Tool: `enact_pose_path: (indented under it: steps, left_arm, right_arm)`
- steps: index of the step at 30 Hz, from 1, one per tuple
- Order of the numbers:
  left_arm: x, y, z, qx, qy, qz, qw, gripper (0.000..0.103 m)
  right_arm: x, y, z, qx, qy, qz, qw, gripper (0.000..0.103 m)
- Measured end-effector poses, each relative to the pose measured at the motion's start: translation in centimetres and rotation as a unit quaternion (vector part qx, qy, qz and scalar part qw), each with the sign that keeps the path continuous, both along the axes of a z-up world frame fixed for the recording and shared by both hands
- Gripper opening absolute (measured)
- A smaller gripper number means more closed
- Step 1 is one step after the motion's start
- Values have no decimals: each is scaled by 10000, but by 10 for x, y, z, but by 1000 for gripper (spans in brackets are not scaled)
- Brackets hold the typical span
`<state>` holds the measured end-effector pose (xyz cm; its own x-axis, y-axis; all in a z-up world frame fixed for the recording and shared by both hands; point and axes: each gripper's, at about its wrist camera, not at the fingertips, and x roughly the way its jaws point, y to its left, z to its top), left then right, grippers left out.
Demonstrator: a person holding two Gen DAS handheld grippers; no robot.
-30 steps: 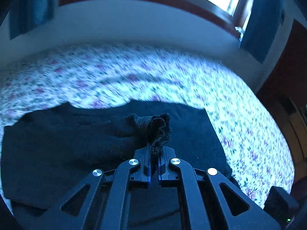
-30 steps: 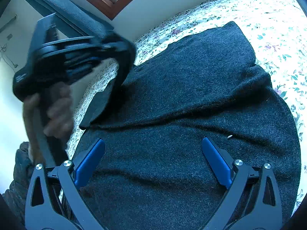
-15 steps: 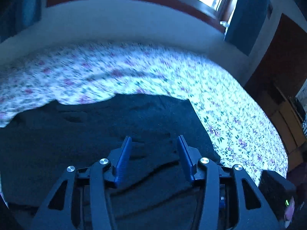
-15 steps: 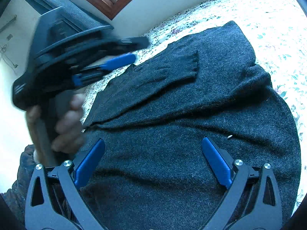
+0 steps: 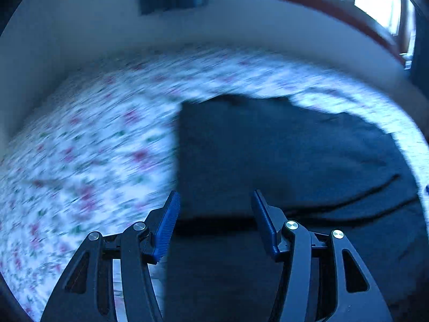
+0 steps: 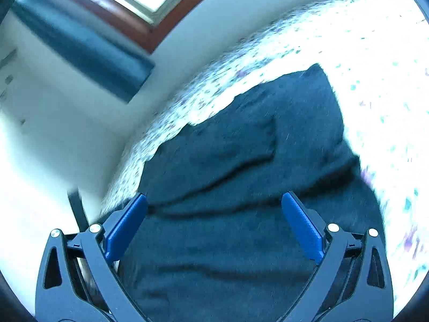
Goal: Fold small clothes
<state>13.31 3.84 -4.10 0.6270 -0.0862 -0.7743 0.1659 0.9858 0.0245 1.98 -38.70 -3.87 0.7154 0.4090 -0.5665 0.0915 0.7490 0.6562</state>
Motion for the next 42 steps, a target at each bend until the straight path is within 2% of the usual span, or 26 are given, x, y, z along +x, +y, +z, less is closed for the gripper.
enact_pose_path:
  steps: [1, 2, 3, 5, 9, 10, 12, 14, 15, 21, 27, 29, 31, 35, 42]
  left_arm:
    - [2, 8, -5, 25, 26, 94, 9999, 55]
    - [5, 16, -10, -3, 92, 201, 9998, 55]
    - [7, 22, -13, -46, 150, 258, 9995, 55]
    - [10, 33, -19, -159, 265, 347, 9989, 55]
    - [15, 43, -24, -451, 363, 437, 9974, 57]
    - [15, 44, -24, -456, 356, 452, 9973, 58]
    - [17, 44, -25, -435, 353, 463, 9974, 58]
    - [17, 43, -26, -415, 324, 458, 9976, 58]
    - [17, 43, -26, -433, 324, 458, 9975, 58]
    - [17, 48, -28, -570, 329, 443, 9968, 59]
    - [15, 50, -32, -636, 328, 430, 9965, 61]
    - [15, 50, -32, -644, 328, 434, 9964, 61]
    - [15, 50, -31, -654, 323, 434, 9964, 61]
    - [14, 49, -31, -628, 339, 425, 9965, 62]
    - [14, 47, -30, -613, 339, 411, 9967, 63]
  right_arm:
    - [15, -5, -7, -26, 225, -166, 9996, 84]
    - [27, -10, -16, -13, 461, -266, 9986, 66]
    - [39, -12, -25, 8, 672, -332, 9972, 60]
    - [59, -15, -43, -10, 1000, -439, 9940, 60]
    - [68, -8, -38, -98, 817, -543, 9951, 59]
    - [72, -2, -37, -194, 810, -452, 9955, 55]
    - [75, 4, -43, -341, 925, -271, 9948, 26]
    - [80, 10, -48, -480, 1007, -153, 9936, 11]
    - [79, 11, -48, -525, 972, -137, 9938, 6]
    - [44, 7, -28, -401, 476, -288, 9976, 4]
    - [24, 1, -51, -369, 686, -473, 9958, 4]
    - [21, -4, -57, -211, 689, -519, 9961, 4]
    - [16, -4, -53, -195, 619, -561, 9963, 4]
    - [14, 0, -50, -470, 585, -539, 9957, 4]
    - [19, -3, -58, -286, 624, -520, 9963, 4]
